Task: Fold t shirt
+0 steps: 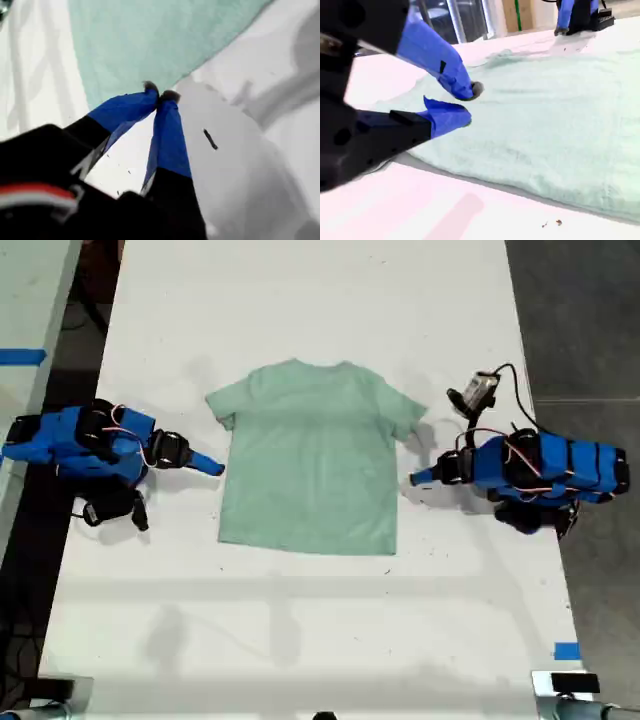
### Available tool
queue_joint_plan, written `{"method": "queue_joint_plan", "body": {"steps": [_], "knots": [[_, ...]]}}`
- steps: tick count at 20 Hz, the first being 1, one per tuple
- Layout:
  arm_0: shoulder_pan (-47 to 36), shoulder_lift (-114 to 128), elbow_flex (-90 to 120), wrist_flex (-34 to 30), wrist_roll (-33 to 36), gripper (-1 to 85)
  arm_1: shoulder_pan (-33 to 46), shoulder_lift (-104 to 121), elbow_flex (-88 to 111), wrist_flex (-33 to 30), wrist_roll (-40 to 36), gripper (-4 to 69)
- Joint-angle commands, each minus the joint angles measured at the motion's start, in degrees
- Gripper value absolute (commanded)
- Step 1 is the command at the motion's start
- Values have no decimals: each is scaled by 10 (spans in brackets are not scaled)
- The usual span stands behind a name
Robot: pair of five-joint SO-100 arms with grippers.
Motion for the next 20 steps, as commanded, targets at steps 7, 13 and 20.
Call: {"method": "queue_joint_plan", "body": {"steps": [7,13,20], "knots": [[-8,4,2,2,0,41,123,-214,-206,53,-18,16],[-8,4,2,2,0,41,343,-632,-519,2,-193,196],[-8,4,2,2,0,41,456,-904,-537,-150,-217,211]]}}
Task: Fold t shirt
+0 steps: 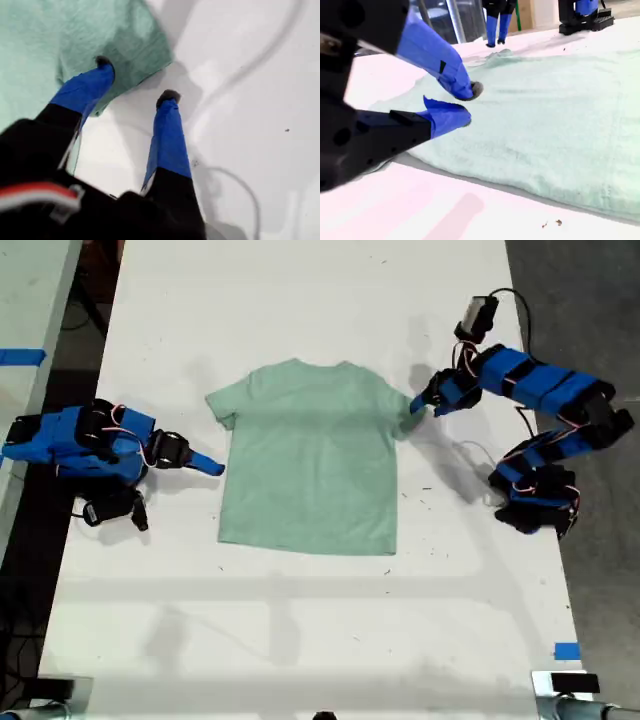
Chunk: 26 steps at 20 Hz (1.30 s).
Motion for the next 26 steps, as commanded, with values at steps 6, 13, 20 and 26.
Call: {"method": "queue_joint_plan", "body": {"steps": [6,13,20,26], "knots": [[-8,4,2,2,0,41,3,-149,-72,-76,-33,-12],[-8,4,2,2,0,41,-67,-56,-193,21,2,-10],[-8,4,2,2,0,41,-292,-353,-593,18,25,10],[-8,4,2,2,0,41,-229,-141,-461,137,32,-1]]}}
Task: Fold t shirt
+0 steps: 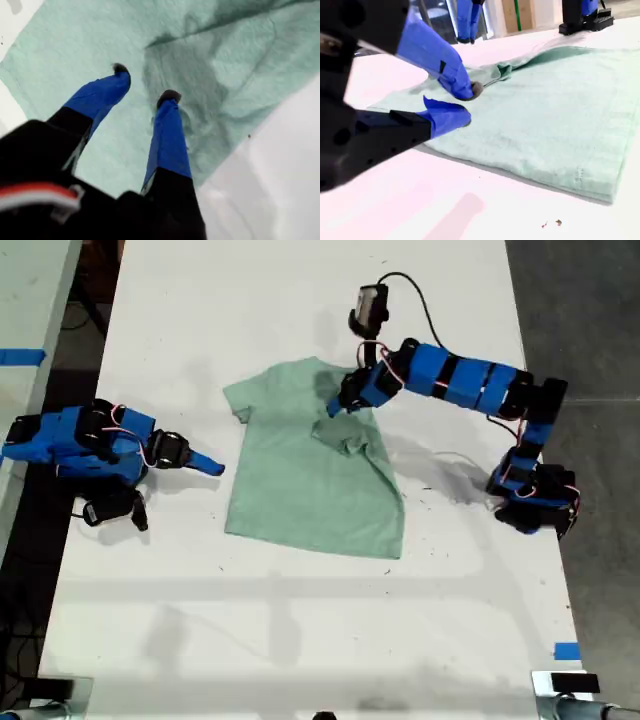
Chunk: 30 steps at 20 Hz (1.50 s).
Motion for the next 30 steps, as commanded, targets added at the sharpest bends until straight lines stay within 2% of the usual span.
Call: {"method": "queue_joint_plan", "body": {"steps": [1,4,6,8,10,12,19,30], "knots": [[-8,4,2,1,0,41,47,224,138,23,20,-1],[-8,4,2,1,0,41,37,500,396,19,69,0],[-8,4,2,1,0,41,-28,667,566,-4,129,0],[-7,4,2,1,0,41,-86,835,744,-56,174,0],[-8,4,2,1,0,41,-101,992,884,-76,174,1],[-7,4,2,1,0,41,-91,1156,1008,-40,139,2],[-8,4,2,1,0,41,-105,1151,1056,-26,187,2],[-8,4,2,1,0,41,-106,1151,1055,-30,180,2]]}}
